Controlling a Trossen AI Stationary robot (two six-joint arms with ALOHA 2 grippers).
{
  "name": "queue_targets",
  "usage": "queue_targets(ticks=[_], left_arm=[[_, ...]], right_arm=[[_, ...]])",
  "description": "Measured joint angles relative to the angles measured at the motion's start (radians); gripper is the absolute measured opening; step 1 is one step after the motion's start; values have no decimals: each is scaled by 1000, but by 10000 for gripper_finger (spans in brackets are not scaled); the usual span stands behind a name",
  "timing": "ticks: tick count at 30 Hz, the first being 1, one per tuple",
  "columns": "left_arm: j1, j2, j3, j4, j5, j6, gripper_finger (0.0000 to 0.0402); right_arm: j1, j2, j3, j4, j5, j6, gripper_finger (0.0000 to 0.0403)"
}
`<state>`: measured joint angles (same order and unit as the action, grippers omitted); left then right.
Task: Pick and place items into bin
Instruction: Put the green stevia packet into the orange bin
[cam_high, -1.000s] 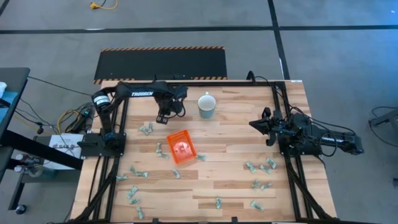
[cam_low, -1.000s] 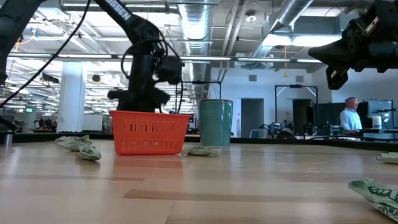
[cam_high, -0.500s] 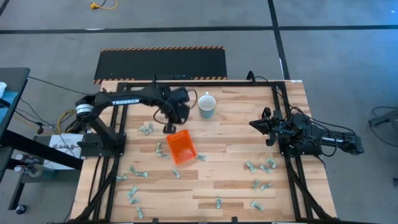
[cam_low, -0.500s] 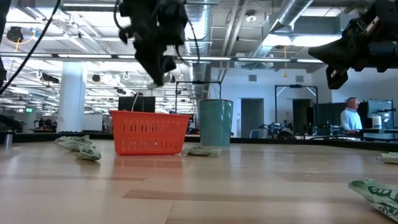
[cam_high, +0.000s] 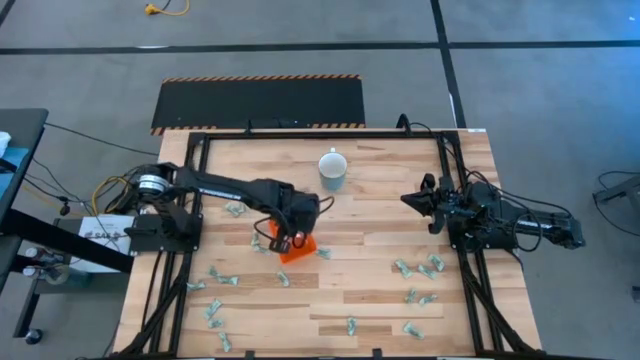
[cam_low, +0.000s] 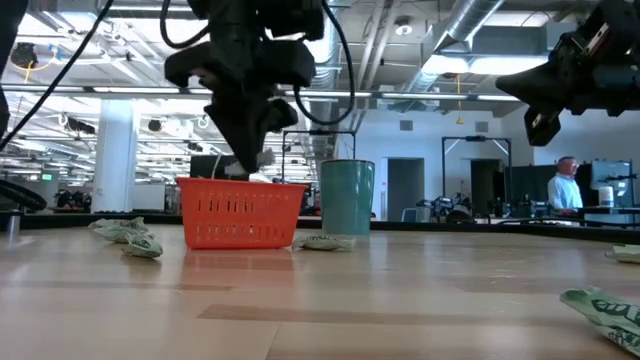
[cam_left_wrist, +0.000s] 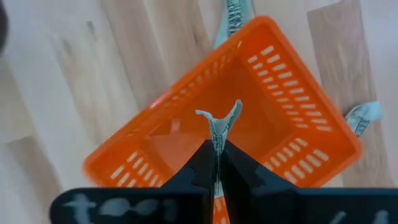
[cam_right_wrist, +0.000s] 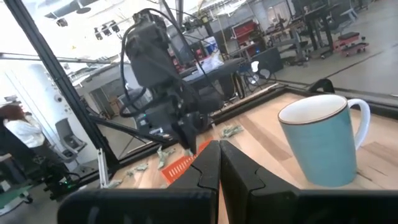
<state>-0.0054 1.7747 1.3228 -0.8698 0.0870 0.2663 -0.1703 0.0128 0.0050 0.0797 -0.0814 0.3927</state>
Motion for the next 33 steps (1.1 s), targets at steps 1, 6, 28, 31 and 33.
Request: queue_targets(ticks=[1, 6, 28, 31, 33], left_arm=[[-1, 9, 0, -2, 3, -12, 2], [0, 29, 0, -21, 4, -43, 2], [1, 29, 22, -107, 6, -177, 120], [0, 19, 34, -174, 6, -181, 122], [0, -8, 35, -181, 5, -181, 119]], right_arm=[[0, 0, 0, 2, 0, 0, 0], [0, 0, 0, 2, -11, 0, 0], [0, 0, 0, 15, -24, 8, 0], [0, 0, 3, 49, -25, 18, 0], [0, 0, 12, 42, -36, 6, 0]])
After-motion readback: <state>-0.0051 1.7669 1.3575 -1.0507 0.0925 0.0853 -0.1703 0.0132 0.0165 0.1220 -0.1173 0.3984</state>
